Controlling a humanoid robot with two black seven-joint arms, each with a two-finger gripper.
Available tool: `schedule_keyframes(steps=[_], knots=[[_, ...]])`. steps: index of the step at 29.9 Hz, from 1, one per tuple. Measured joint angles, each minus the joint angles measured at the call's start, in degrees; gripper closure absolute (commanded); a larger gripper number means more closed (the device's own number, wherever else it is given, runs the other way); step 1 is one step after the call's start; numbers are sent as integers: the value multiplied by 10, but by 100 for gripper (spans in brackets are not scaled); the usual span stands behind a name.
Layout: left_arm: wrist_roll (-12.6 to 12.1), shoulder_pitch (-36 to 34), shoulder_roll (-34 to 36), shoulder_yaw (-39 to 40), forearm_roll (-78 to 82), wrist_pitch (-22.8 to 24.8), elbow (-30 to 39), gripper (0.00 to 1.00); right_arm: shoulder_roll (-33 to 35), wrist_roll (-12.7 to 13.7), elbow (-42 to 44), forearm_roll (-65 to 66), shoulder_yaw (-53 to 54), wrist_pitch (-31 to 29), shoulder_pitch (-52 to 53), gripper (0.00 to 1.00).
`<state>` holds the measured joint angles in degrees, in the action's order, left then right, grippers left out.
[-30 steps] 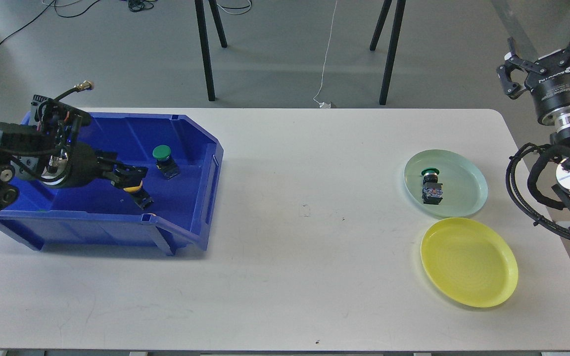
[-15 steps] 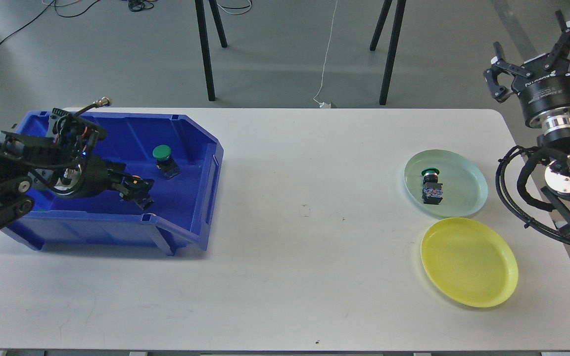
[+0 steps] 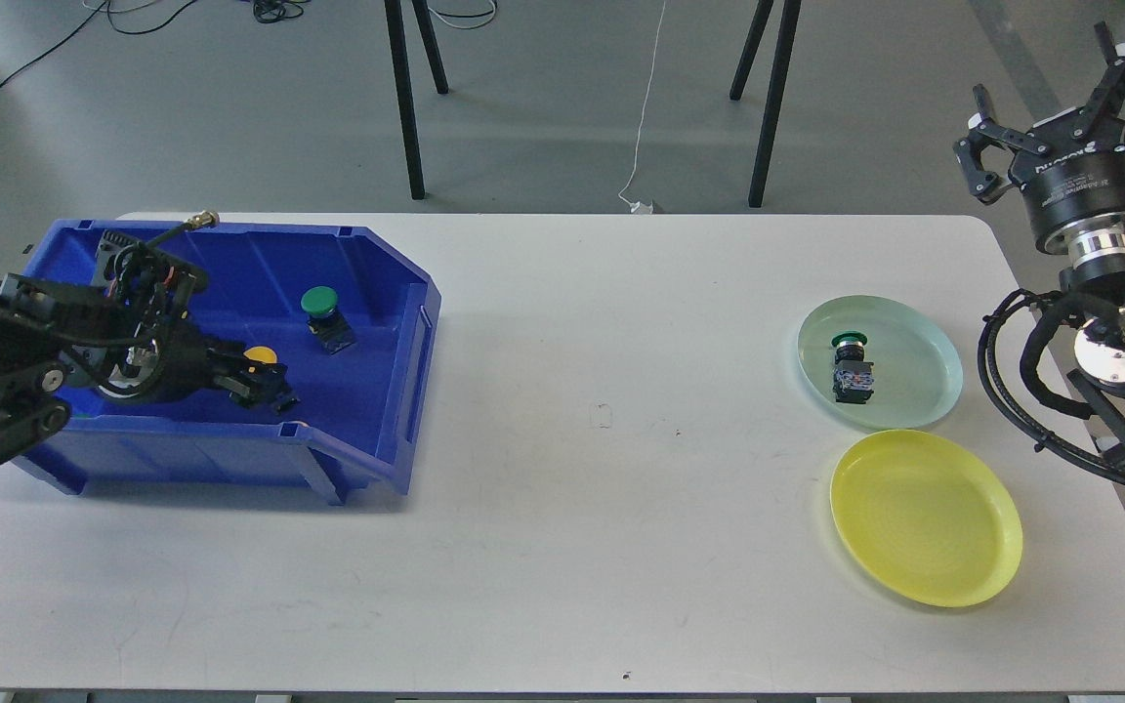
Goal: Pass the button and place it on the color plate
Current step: 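Lower the left gripper and grasp the yellow-topped button in the bin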
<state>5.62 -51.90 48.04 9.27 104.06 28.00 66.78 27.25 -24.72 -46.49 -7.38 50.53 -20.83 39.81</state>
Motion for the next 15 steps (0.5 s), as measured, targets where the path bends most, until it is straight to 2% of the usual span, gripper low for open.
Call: schedule_keyframes(steps=[1, 6, 15], knots=[[0, 0, 0, 0, 0, 0, 0, 46, 0, 0, 0, 0, 0, 0, 0, 5], [0, 0, 0, 0, 0, 0, -3, 65, 0, 0, 0, 0, 0, 0, 0, 5], [6, -3, 0, 1, 0, 0, -6, 70, 0, 0, 1, 1, 1, 0, 0, 5]])
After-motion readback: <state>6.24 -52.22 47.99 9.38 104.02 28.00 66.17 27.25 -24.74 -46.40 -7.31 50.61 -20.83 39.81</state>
